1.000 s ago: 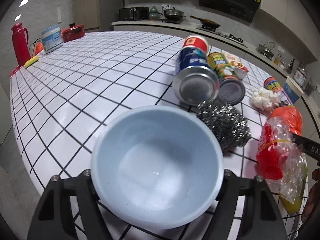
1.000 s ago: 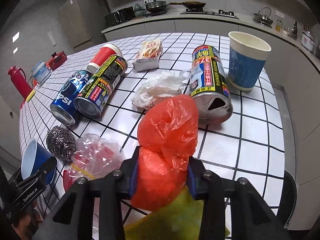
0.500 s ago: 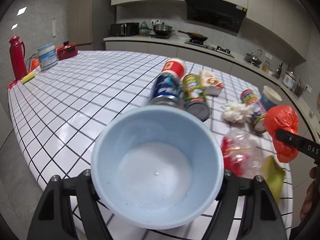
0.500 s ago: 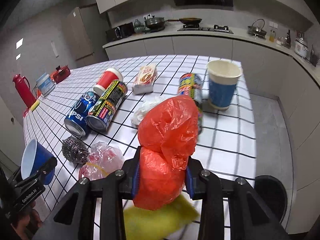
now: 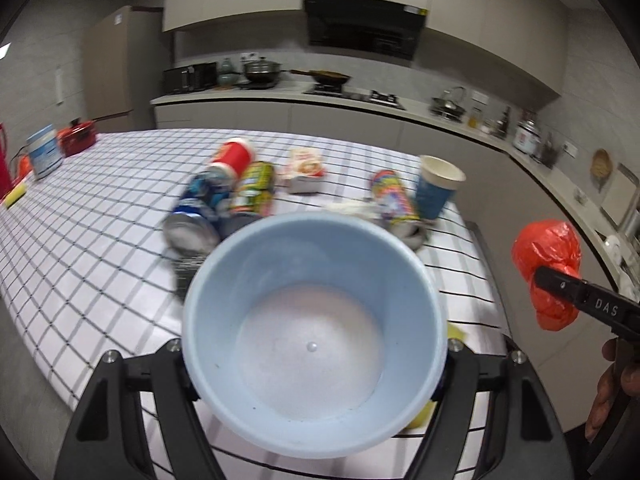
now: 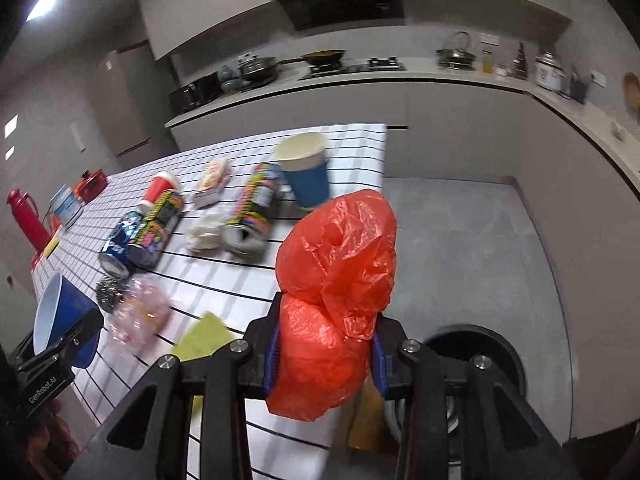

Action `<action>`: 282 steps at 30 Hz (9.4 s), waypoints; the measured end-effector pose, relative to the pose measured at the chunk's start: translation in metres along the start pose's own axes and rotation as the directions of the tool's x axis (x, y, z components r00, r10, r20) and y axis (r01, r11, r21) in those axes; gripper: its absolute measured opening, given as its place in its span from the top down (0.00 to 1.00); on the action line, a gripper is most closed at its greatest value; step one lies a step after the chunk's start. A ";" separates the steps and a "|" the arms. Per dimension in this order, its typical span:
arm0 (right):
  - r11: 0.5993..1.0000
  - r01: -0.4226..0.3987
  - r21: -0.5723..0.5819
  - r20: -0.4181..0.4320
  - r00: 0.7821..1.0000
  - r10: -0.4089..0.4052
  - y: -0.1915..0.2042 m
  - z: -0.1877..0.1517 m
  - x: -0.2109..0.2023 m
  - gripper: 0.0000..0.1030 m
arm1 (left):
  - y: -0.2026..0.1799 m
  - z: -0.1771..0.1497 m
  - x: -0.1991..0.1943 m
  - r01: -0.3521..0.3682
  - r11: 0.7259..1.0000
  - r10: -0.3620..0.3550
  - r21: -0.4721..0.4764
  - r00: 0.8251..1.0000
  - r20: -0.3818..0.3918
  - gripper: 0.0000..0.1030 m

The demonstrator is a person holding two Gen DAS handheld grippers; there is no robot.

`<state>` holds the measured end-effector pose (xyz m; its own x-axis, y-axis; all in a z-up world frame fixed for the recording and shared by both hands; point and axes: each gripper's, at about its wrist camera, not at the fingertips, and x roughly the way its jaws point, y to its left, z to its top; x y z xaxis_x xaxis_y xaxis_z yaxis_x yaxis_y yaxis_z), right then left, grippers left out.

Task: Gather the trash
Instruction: 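Carry the blue cup and red bags over the black bin and release both, then withdraw both tools from the bin back toward the table items, then grasp the steel wool with the left tool while the right tool grasps the yellow sponge, then carry the steel wool and yellow sponge over the bin and release both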

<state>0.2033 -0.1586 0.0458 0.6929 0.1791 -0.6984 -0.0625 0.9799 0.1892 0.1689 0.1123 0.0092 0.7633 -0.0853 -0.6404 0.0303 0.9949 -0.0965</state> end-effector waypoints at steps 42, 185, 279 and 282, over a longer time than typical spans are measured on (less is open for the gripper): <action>0.990 -0.050 -0.135 -0.202 0.979 0.022 -0.216 -0.094 0.055 0.63 | -0.251 -0.089 0.087 0.193 0.967 -0.142 0.166 0.949 -0.281 0.26; 0.979 -0.008 -0.204 -0.204 0.978 -0.034 0.097 0.003 0.128 0.19 | 0.112 0.009 0.086 -0.024 0.993 0.007 -0.114 0.989 -0.151 0.16; 0.984 -0.014 -0.178 -0.038 0.999 0.007 -0.112 -0.040 -0.033 0.49 | -0.115 -0.019 -0.001 0.141 0.988 -0.139 0.061 0.990 -0.032 0.46; 0.986 -0.003 -0.167 -0.049 0.999 -0.006 -0.132 -0.044 -0.033 0.49 | -0.138 -0.022 0.004 0.167 0.983 -0.164 0.076 0.985 -0.045 0.46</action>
<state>0.1568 -0.2899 0.0139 0.6571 0.1777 -0.7326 -0.1838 0.9803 0.0730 0.1534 -0.0262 0.0036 0.7182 -0.2496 -0.6495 0.2064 0.9679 -0.1437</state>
